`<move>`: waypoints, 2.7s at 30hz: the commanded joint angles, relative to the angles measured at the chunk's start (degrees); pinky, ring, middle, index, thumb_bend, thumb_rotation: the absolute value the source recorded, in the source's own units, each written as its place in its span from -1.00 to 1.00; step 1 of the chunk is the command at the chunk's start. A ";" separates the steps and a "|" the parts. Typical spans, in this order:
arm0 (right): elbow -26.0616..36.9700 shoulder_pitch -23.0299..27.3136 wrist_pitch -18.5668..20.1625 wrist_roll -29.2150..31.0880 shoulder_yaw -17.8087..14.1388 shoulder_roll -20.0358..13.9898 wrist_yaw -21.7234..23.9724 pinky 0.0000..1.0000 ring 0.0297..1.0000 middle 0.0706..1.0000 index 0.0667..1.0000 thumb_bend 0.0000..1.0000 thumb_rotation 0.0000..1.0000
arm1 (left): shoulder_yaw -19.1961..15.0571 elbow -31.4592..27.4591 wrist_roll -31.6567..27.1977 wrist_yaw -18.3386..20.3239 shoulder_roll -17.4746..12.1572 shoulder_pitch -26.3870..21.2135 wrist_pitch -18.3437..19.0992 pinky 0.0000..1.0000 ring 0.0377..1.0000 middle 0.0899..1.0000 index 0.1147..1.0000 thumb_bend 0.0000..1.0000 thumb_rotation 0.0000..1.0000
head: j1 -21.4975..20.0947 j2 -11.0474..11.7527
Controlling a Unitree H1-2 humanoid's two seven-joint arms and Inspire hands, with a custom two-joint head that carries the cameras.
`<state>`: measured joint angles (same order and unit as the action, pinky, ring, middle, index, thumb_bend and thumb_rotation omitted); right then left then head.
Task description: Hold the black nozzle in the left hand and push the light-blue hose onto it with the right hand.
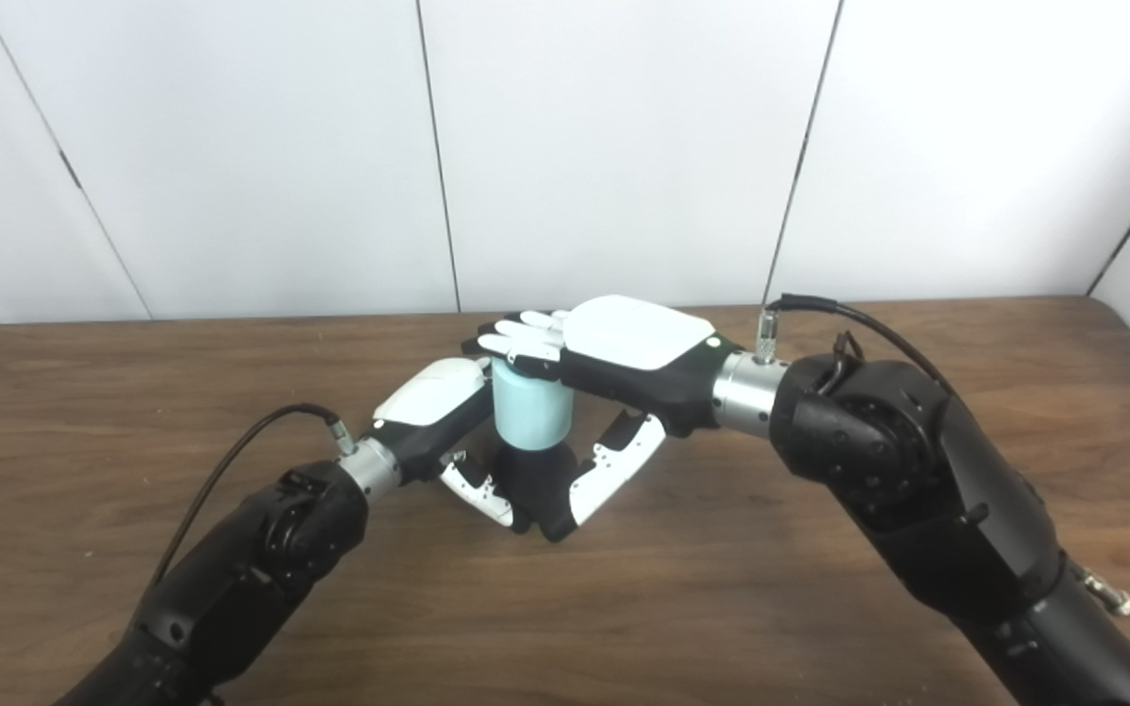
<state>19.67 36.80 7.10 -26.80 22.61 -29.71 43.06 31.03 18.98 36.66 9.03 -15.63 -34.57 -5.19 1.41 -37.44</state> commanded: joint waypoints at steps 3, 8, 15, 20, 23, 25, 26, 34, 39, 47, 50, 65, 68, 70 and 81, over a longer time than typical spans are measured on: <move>-1.17 -1.05 2.53 0.10 2.47 -2.63 5.40 1.00 1.00 1.00 0.99 0.85 0.73 | 1.68 0.86 2.86 2.96 -0.11 1.36 1.82 1.00 0.15 -0.17 -0.14 0.05 -1.00 | 0.03 -0.21; -2.65 -0.26 3.58 0.62 3.08 -2.91 5.49 1.00 1.00 1.00 1.00 0.86 0.73 | 1.76 0.80 3.01 2.84 -0.28 1.34 1.71 1.00 0.15 -0.16 -0.15 0.05 -1.00 | 0.25 -0.60; -2.12 -0.03 4.71 1.77 3.40 -2.30 4.92 1.00 1.00 1.00 1.00 0.85 0.69 | 1.70 0.64 2.77 2.84 -0.33 1.48 1.79 1.00 0.15 -0.17 -0.15 0.05 -1.00 | 0.22 -0.85; -1.21 -0.75 3.27 2.76 3.69 -1.97 4.09 1.00 1.00 1.00 1.00 0.80 0.61 | 1.62 1.00 2.57 2.82 -0.08 1.31 1.83 1.00 0.15 -0.17 -0.14 0.05 -1.00 | 0.27 -0.86; -1.07 -0.80 1.27 3.74 3.79 -1.79 3.58 1.00 1.00 1.00 1.00 0.80 0.61 | 1.57 1.01 2.52 2.90 -0.09 1.18 1.86 1.00 0.15 -0.16 -0.15 0.05 -1.00 | 0.29 -0.90; -1.19 -0.71 0.45 4.25 3.79 -1.77 3.40 1.00 1.00 1.00 1.00 0.79 0.61 | 1.55 0.93 2.50 2.95 -0.15 1.18 1.87 1.00 0.15 -0.16 -0.15 0.05 -1.00 | 0.29 -0.90; -1.23 -0.70 0.29 4.36 3.79 -1.78 3.36 1.00 1.00 1.00 1.00 0.79 0.61 | 1.54 0.91 2.50 2.96 -0.15 1.19 1.87 1.00 0.15 -0.16 -0.15 0.05 -1.00 | 0.29 -0.90; -2.03 -1.92 -5.09 6.97 3.55 -1.61 1.65 1.00 1.00 1.00 0.94 0.71 0.52 | 1.47 1.77 2.51 2.10 0.14 1.04 1.26 1.00 0.22 -0.15 -0.16 0.05 -1.00 | 0.66 -0.97; -2.48 -2.01 -6.80 7.23 3.80 -1.94 1.12 1.00 1.00 1.00 0.92 0.70 0.51 | 1.39 2.42 2.42 1.87 0.29 0.99 0.81 1.00 0.23 -0.14 -0.17 0.05 -1.00 | 0.61 -0.94; -1.68 -2.34 -6.88 5.86 4.33 -1.88 1.02 1.00 1.00 1.00 0.90 0.70 0.51 | 0.81 1.97 2.13 2.13 -0.05 1.01 0.72 1.00 0.21 -0.13 -0.17 0.05 -1.00 | 0.59 -1.03; -1.56 -2.71 -6.70 5.46 4.73 -1.84 1.11 1.00 1.00 1.00 0.90 0.71 0.52 | 0.79 1.88 2.28 2.05 -0.07 1.07 0.76 1.00 0.22 -0.13 -0.17 0.05 -1.00 | 0.64 -1.09; -3.49 -2.32 -3.63 -0.65 7.17 -3.28 2.77 1.00 1.00 1.00 0.91 0.75 0.53 | 0.12 1.38 1.72 2.84 0.13 1.17 1.34 1.00 0.18 -0.15 -0.16 0.05 -1.00 | 0.47 -1.26; -2.95 -2.47 -1.42 -2.26 7.66 -3.31 3.32 1.00 1.00 1.00 0.94 0.75 0.53 | -0.04 1.08 1.59 3.18 0.10 1.24 1.42 1.00 0.18 -0.16 -0.15 0.05 -1.00 | 0.45 -1.32; -2.56 -2.56 -0.89 -2.51 7.99 -3.29 3.50 1.00 1.00 1.00 0.95 0.75 0.54 | -0.09 1.20 1.55 3.15 0.13 1.21 1.34 1.00 0.18 -0.16 -0.15 0.05 -1.00 | 0.43 -1.32; -1.83 -2.24 -1.36 0.11 7.40 -2.92 2.68 1.00 1.00 1.00 0.96 0.76 0.55 | -0.08 1.93 1.47 2.93 0.32 0.98 1.00 1.00 0.17 -0.16 -0.15 0.05 -1.00 | 0.54 -1.19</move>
<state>18.36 37.03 4.74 -28.36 27.42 -31.33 39.30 29.98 19.19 36.47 9.71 -15.20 -34.38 -5.29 1.93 -38.58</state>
